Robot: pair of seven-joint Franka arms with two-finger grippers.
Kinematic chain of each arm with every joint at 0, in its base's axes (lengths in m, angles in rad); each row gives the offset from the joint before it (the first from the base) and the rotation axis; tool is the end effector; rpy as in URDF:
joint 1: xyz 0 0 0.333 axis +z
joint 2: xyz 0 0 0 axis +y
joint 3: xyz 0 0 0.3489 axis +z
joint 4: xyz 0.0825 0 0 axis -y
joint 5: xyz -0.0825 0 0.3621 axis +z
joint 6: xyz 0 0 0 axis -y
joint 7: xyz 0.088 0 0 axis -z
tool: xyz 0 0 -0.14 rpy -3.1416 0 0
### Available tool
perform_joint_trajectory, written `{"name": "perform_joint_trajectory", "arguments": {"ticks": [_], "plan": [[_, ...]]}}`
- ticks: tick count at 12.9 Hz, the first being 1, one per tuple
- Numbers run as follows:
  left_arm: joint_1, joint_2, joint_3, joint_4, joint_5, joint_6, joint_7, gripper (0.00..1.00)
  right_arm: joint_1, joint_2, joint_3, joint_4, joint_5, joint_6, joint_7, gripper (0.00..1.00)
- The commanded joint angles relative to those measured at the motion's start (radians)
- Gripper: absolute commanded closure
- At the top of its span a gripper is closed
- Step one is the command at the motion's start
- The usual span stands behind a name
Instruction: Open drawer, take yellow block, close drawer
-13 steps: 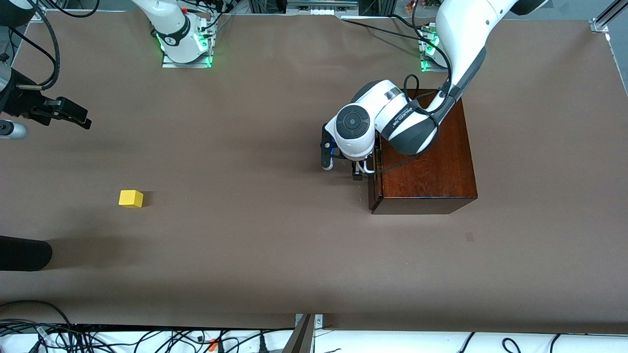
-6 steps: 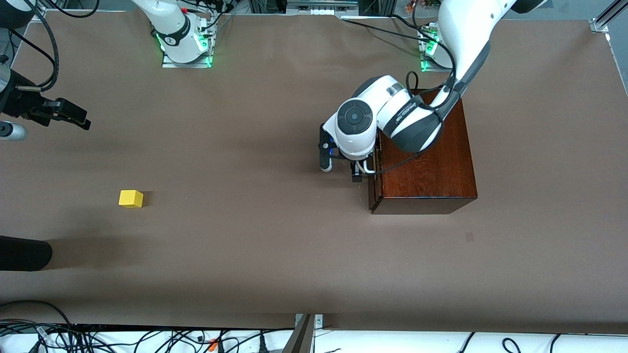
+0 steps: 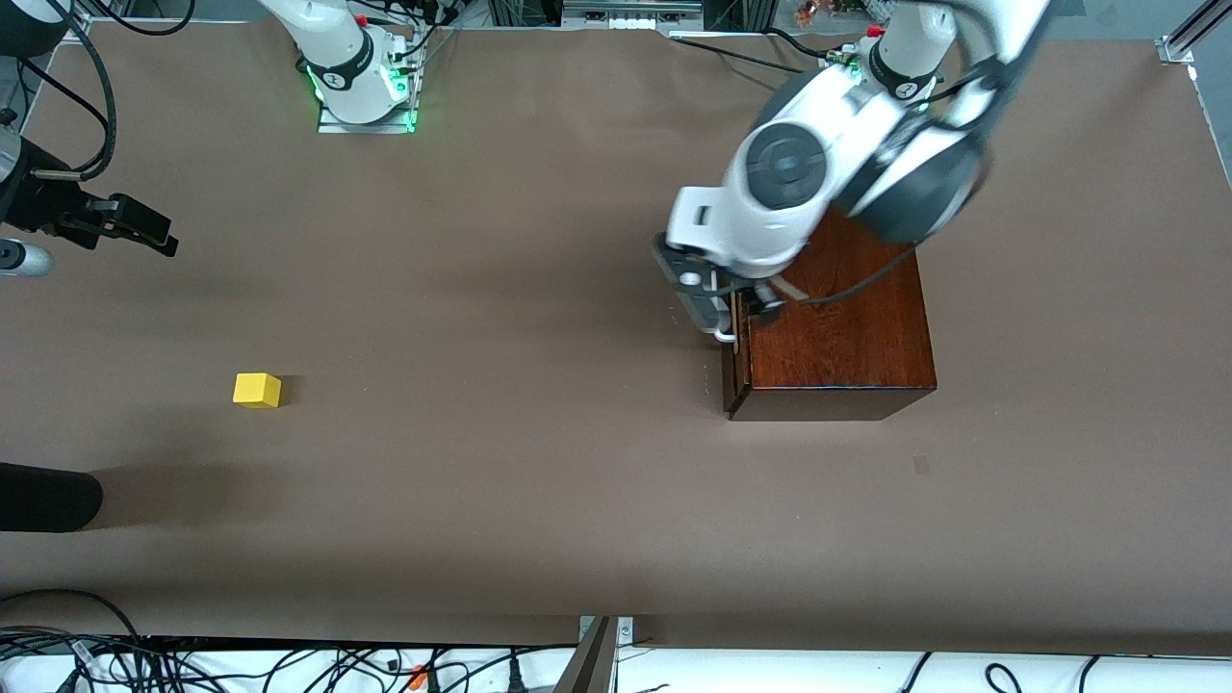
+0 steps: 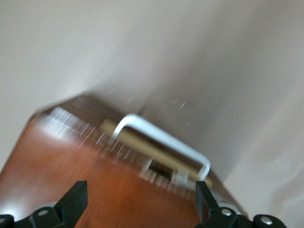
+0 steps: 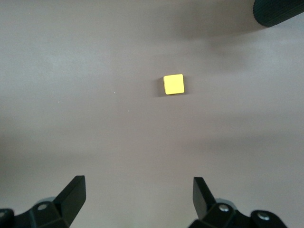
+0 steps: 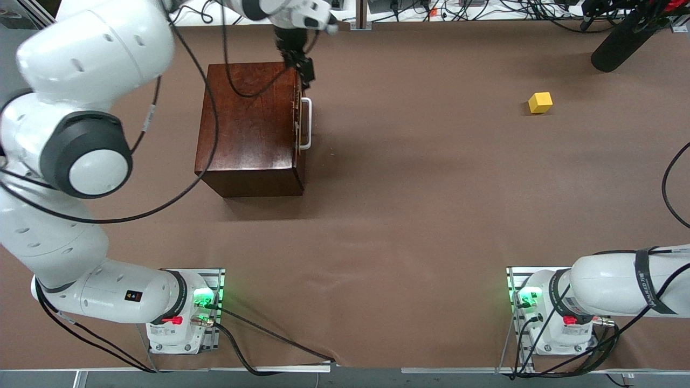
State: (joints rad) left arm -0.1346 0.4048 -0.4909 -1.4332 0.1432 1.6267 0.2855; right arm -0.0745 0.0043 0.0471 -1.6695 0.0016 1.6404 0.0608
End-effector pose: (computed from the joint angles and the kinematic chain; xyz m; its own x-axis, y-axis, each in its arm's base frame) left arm 0.5533 -0.3161 0.4728 0.6003 -0.7868 -0.1433 -0.7836 -0.6145 0.0911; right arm 0.5357 -0.0145 0.5835 0.9955 -0.0882 -0.0334 -0.0882 -0.9961 0.0002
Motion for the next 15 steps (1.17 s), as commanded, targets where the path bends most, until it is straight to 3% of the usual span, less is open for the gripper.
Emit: {"name": "perform_joint_trajectory", "arguments": {"ticks": [1, 6, 8, 11, 14, 15], "plan": [[0.108, -0.102, -0.002, -0.009, -0.024, -0.083, -0.054, 0.0, -0.018, 0.005, 0.016, 0.019, -0.002, -0.005, -0.01, 0.0], [0.283, -0.136, 0.018, 0.112, -0.022, -0.257, -0.039, 0.0, -0.018, 0.005, 0.016, 0.02, -0.002, -0.004, -0.009, 0.0], [0.271, -0.191, 0.124, 0.1, -0.046, -0.232, -0.051, 0.0, -0.018, 0.005, 0.016, 0.022, -0.002, -0.004, -0.004, 0.0], [0.172, -0.329, 0.375, -0.047, -0.124, -0.101, -0.071, 0.0, -0.018, 0.006, 0.016, 0.022, -0.002, -0.004, -0.004, 0.0], [0.089, -0.412, 0.523, -0.131, -0.14, -0.062, -0.211, 0.0, -0.018, 0.006, 0.016, 0.022, 0.0, -0.004, -0.004, 0.0], [0.09, -0.42, 0.523, -0.135, -0.137, -0.05, -0.229, 0.0, -0.018, 0.006, 0.016, 0.022, 0.0, -0.004, -0.003, 0.0]]}}
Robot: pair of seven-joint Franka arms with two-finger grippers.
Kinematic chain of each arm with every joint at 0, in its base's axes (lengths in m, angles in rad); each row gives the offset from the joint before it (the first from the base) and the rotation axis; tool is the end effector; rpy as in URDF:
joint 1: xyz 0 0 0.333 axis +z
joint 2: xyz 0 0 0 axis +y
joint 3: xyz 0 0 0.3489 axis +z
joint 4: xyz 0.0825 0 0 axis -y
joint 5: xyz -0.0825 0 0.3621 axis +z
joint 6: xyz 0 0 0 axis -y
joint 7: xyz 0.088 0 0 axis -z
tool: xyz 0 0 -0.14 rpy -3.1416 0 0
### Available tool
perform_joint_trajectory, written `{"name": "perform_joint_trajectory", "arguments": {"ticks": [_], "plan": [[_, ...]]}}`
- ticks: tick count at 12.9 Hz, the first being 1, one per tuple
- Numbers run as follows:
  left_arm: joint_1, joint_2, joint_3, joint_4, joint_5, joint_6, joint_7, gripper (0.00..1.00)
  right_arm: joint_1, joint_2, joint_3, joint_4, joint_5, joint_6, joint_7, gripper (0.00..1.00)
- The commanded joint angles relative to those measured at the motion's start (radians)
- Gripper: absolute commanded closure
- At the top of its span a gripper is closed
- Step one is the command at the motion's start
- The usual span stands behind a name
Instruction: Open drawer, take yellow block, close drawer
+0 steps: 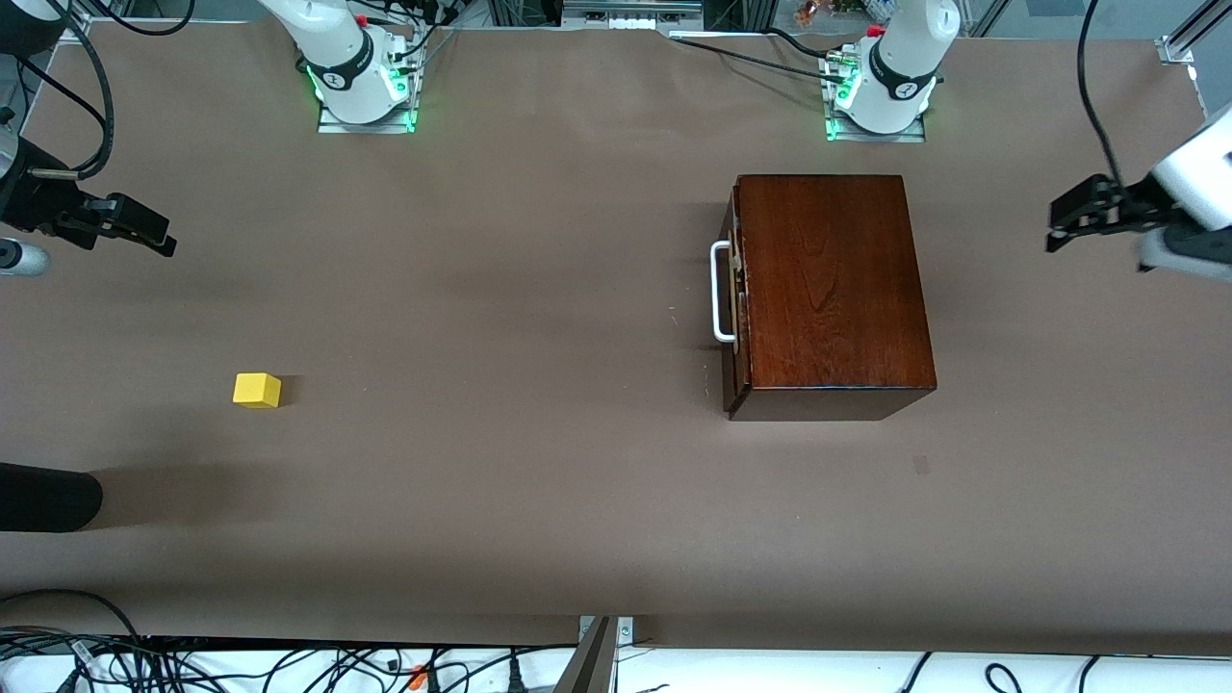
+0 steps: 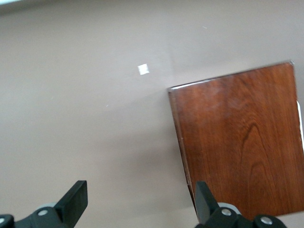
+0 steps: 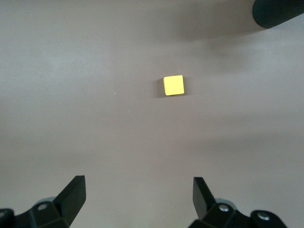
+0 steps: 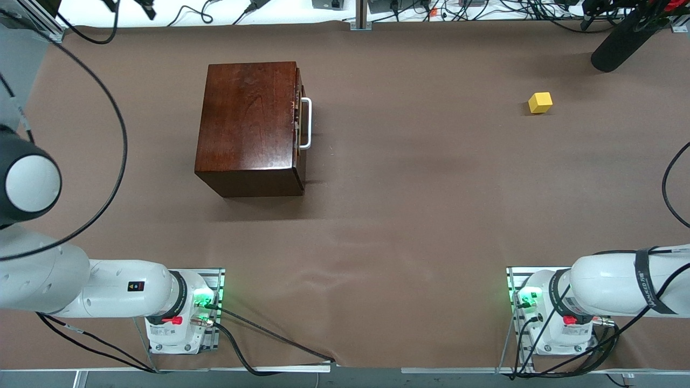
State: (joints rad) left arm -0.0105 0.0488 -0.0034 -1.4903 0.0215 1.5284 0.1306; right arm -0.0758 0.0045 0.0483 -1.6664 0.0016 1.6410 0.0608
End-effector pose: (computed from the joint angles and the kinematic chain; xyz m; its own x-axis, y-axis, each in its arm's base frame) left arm 0.5452 -0.0044 0.6305 0.9896 -0.1431 -0.0134 -0.1433 -0.9895 -0.0197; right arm 0.5362 -0.0146 0.5849 0.9956 -0.0883 -0.0299 -0.0883 -0.9961 0.0000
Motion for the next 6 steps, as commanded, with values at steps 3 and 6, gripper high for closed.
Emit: {"name": "perform_joint_trajectory", "arguments": {"ticks": [3, 6], "plan": [[-0.028, -0.075, 0.036, -0.138, -0.008, 0.081, -0.08, 0.0, -0.016, 0.006, 0.015, 0.019, -0.002, -0.004, -0.003, 0.0], [-0.017, -0.098, 0.014, -0.169, -0.005, 0.113, -0.083, 0.0, -0.016, 0.006, 0.015, 0.019, 0.0, -0.003, -0.001, 0.0]]}}
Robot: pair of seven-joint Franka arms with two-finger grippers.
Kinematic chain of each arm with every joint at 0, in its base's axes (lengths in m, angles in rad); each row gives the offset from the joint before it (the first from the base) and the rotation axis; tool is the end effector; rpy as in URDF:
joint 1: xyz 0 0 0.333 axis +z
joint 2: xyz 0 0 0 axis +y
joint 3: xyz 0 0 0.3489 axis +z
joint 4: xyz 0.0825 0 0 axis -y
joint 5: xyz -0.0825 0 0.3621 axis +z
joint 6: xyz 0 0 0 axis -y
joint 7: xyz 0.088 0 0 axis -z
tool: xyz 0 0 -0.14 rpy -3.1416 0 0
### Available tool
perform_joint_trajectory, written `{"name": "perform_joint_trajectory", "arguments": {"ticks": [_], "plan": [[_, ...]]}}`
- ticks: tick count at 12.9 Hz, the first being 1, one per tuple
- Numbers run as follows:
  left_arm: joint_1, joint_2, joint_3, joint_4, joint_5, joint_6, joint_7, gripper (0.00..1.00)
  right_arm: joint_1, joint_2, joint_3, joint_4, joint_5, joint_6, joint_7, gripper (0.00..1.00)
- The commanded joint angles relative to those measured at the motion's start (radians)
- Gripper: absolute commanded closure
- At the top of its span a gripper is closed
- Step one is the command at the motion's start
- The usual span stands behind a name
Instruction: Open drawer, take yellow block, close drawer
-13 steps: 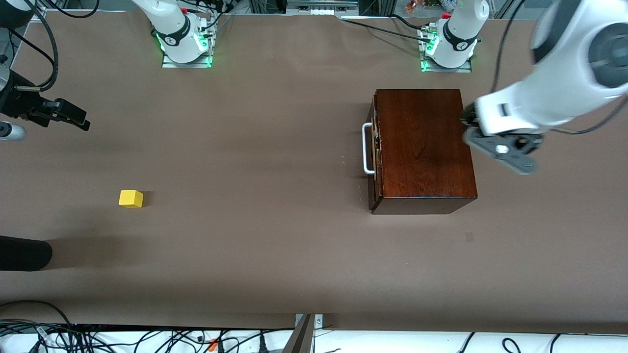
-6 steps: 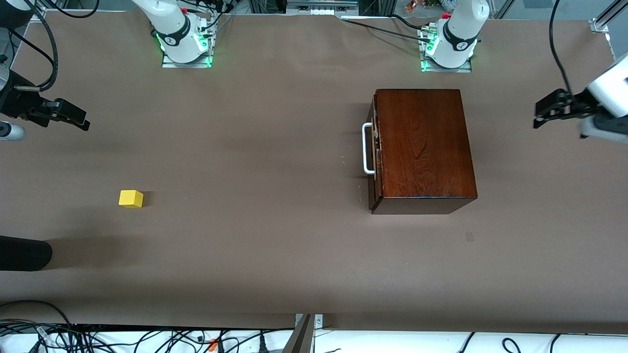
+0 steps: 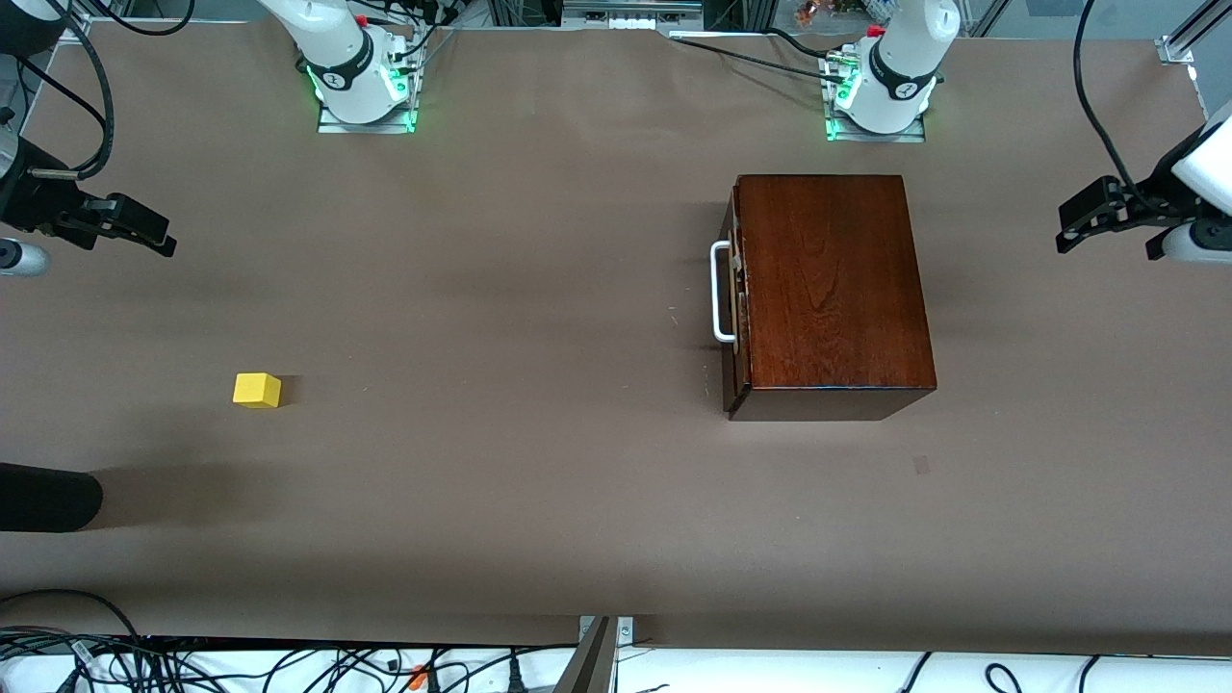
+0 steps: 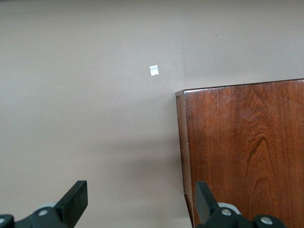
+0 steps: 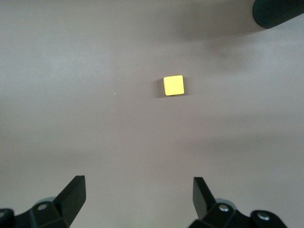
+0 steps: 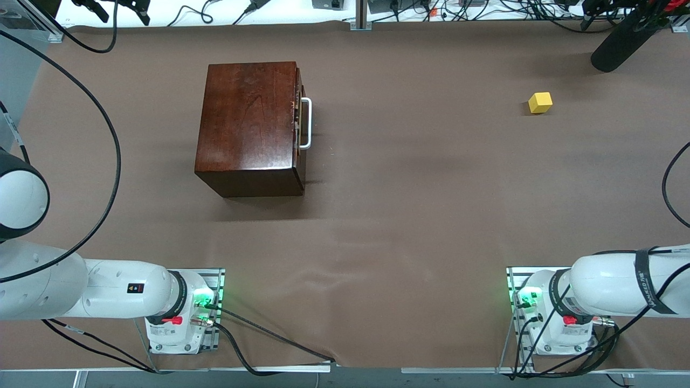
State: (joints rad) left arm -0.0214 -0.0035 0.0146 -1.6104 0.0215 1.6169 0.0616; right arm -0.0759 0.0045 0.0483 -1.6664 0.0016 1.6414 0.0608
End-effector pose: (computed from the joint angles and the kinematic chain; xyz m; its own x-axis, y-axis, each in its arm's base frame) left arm 0.5355 -0.0007 0.6125 0.9976 -0.0693 0.0087 -0.0691 -0.9974 -0.0220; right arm 0.5362 -0.0146 0.5849 0.9956 -0.0884 -0.0295 -0.0884 -0.9961 0.0000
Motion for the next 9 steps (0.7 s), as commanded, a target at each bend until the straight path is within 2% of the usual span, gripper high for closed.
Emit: {"name": "perform_joint_trajectory", "arguments": {"ticks": [1, 3, 6, 9], "plan": [[0.008, -0.053, -0.004, -0.057, -0.005, 0.021, -0.016, 0.0, -0.016, 0.006, 0.015, 0.019, 0.0, -0.003, -0.003, 0.0], [0.011, -0.056, -0.004, -0.068, -0.005, 0.02, -0.017, 0.0, -0.016, 0.006, 0.015, 0.019, 0.0, -0.003, -0.001, 0.0], [0.008, -0.015, -0.004, -0.016, -0.006, 0.009, -0.016, 0.0, -0.016, 0.008, 0.015, 0.019, 0.0, -0.002, -0.001, 0.0], [0.008, -0.01, -0.004, -0.009, -0.006, -0.006, -0.014, 0.0, -0.016, 0.008, 0.015, 0.019, 0.0, -0.002, -0.001, 0.0]]}}
